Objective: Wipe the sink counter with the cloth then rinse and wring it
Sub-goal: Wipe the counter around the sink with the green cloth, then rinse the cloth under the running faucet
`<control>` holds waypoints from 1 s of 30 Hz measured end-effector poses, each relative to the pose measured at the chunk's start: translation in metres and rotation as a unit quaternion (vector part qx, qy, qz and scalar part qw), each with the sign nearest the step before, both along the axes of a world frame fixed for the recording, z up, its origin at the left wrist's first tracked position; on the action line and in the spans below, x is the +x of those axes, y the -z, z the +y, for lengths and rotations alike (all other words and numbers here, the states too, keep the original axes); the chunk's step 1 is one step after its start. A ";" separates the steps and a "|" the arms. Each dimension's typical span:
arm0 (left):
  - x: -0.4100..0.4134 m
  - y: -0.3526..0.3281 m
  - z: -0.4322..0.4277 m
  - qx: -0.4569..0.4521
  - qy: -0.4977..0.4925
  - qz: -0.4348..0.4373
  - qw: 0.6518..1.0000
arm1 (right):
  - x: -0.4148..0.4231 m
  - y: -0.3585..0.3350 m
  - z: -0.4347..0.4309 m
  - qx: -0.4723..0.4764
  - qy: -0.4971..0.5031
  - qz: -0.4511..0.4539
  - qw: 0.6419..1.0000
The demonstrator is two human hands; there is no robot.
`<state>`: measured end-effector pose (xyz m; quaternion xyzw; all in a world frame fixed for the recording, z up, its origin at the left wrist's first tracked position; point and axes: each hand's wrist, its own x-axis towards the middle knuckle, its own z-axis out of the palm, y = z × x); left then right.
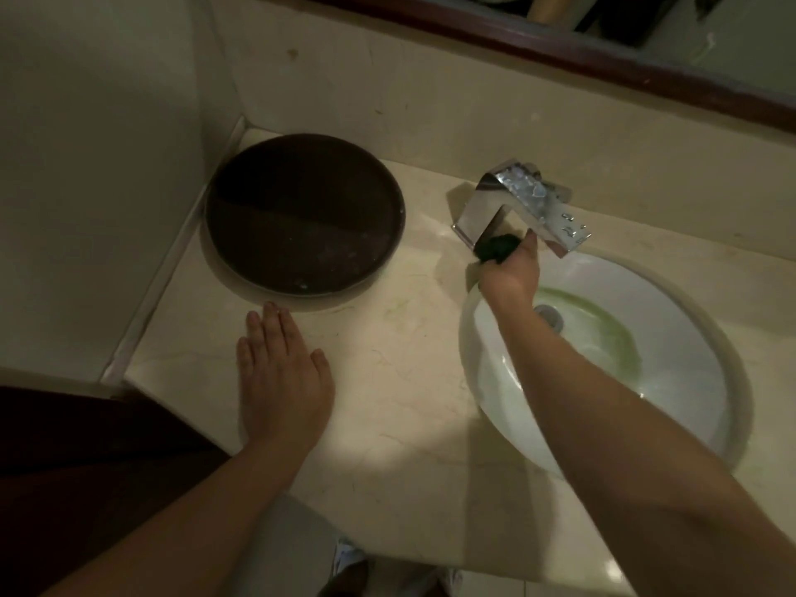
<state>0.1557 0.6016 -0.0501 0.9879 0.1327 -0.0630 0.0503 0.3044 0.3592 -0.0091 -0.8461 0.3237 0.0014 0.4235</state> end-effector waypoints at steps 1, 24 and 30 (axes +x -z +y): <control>0.001 -0.001 -0.001 -0.003 0.000 0.001 1.000 | 0.003 0.002 0.002 -0.013 -0.005 0.019 1.000; -0.022 -0.011 -0.019 -0.177 0.028 -0.074 0.981 | -0.297 0.024 -0.034 -0.209 -0.453 -0.098 0.861; -0.041 -0.028 -0.098 -0.310 0.121 -0.056 0.941 | -0.315 0.016 -0.126 -0.234 -0.225 -0.036 0.945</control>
